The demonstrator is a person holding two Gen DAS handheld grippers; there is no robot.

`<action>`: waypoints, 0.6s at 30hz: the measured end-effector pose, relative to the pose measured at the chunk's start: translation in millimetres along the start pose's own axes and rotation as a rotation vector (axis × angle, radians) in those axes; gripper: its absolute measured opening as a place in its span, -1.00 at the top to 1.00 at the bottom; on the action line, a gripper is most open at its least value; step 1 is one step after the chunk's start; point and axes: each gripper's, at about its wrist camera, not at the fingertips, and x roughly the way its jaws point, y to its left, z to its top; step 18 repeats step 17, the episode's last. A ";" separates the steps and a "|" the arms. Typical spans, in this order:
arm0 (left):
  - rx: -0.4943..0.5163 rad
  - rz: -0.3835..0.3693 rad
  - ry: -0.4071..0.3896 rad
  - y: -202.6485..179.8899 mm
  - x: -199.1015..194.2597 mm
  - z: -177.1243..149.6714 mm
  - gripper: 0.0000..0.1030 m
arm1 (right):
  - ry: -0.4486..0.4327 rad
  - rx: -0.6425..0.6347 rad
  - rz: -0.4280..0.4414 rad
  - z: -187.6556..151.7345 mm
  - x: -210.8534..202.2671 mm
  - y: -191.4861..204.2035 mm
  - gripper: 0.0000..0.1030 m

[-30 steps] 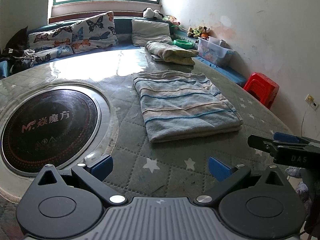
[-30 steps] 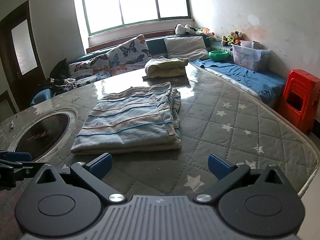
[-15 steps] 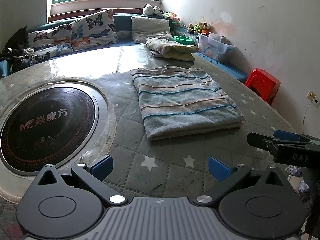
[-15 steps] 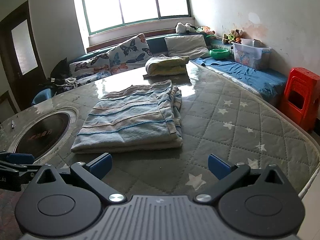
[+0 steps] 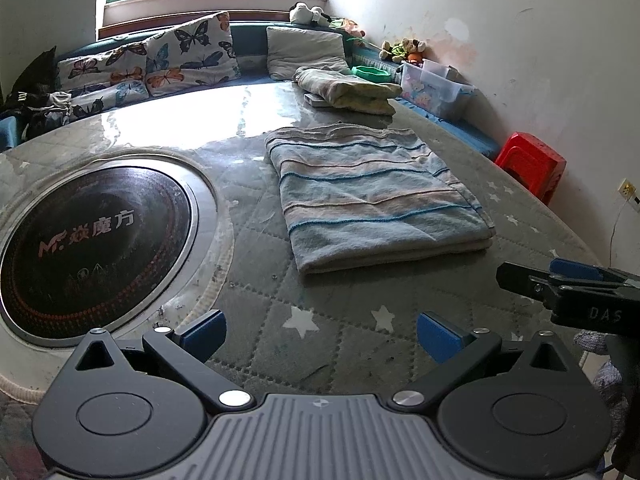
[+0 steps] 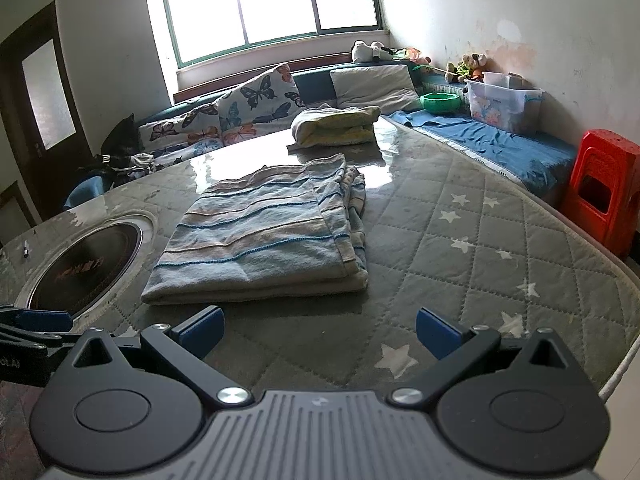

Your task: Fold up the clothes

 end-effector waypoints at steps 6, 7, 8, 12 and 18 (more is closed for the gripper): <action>-0.001 0.000 0.002 0.1 1.5 0.4 -1.00 | 0.005 -0.001 0.005 -0.6 2.3 2.2 -1.00; -0.001 0.000 0.003 0.2 1.8 0.4 -1.00 | 0.006 -0.002 0.006 -0.5 2.7 2.5 -1.00; -0.002 0.000 0.004 0.3 2.1 0.5 -1.00 | 0.006 -0.002 0.006 -0.3 2.7 2.7 -1.00; -0.004 0.002 0.004 1.4 2.9 0.6 -1.00 | 0.008 -0.003 0.008 0.2 3.7 3.4 -1.00; -0.006 -0.001 0.009 2.3 4.5 0.9 -1.00 | 0.012 -0.006 0.007 1.4 5.5 4.2 -1.00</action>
